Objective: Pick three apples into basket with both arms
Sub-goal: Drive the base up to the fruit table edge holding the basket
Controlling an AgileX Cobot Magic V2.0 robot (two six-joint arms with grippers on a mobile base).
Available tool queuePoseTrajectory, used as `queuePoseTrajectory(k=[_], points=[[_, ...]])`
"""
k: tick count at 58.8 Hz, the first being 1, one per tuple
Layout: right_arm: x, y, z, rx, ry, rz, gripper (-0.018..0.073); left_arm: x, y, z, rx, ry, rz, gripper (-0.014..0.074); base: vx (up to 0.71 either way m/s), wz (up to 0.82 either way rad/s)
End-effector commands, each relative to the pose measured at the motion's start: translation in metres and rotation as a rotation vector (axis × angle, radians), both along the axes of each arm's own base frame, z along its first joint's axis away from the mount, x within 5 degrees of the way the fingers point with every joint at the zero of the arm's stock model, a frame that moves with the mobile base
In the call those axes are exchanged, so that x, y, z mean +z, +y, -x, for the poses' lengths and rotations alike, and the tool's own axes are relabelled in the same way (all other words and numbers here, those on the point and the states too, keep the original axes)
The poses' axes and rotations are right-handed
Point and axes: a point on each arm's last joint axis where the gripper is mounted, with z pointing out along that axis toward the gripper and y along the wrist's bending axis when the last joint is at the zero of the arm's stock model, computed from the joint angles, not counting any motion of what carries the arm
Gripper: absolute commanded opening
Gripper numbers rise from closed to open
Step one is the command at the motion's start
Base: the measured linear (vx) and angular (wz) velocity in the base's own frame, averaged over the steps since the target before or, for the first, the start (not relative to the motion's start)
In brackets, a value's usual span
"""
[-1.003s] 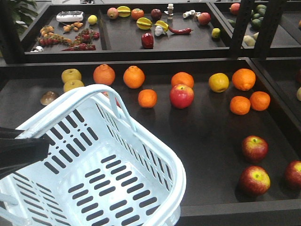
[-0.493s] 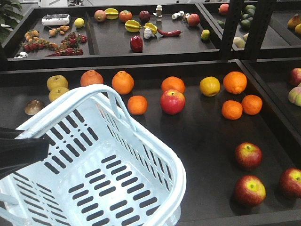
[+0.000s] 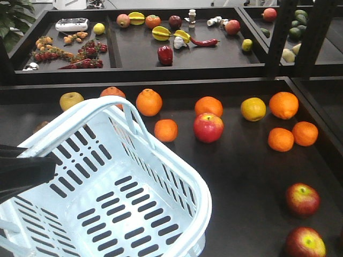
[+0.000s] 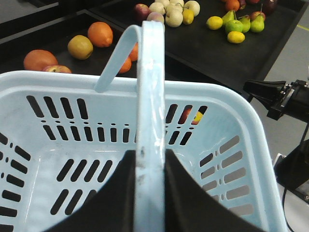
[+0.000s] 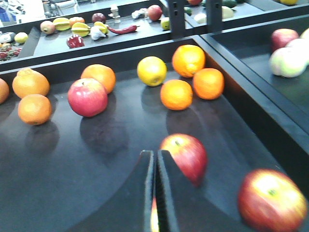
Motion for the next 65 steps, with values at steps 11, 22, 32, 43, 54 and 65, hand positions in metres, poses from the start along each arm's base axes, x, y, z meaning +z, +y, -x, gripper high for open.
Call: queuePoseTrajectory(k=[11, 22, 32, 43, 54, 65], points=[[0.0034, 0.0008, -0.0015, 0.012, -0.063, 0.019, -0.0005, 0.015, -0.0012, 0.0001, 0.022, -0.046, 0.095, -0.0006, 0.11, 0.13], [0.0034, 0.0008, -0.0015, 0.012, -0.063, 0.019, -0.0005, 0.015, -0.0012, 0.0001, 0.022, -0.046, 0.095, -0.0006, 0.08, 0.1], [0.0034, 0.0008, -0.0015, 0.012, -0.063, 0.019, -0.0005, 0.015, -0.0012, 0.0001, 0.022, -0.046, 0.095, -0.0006, 0.05, 0.06], [0.0034, 0.0008, -0.0015, 0.012, -0.063, 0.019, -0.0005, 0.015, -0.0012, 0.0001, 0.022, -0.046, 0.095, -0.0006, 0.01, 0.02], [0.0034, 0.0008, -0.0015, 0.012, -0.063, 0.019, -0.0005, 0.015, -0.0012, 0.0001, 0.022, -0.046, 0.095, -0.0006, 0.0, 0.0], [0.0034, 0.0008, -0.0015, 0.012, -0.063, 0.019, -0.0005, 0.015, -0.0012, 0.0001, 0.022, -0.046, 0.095, -0.0006, 0.0, 0.0]])
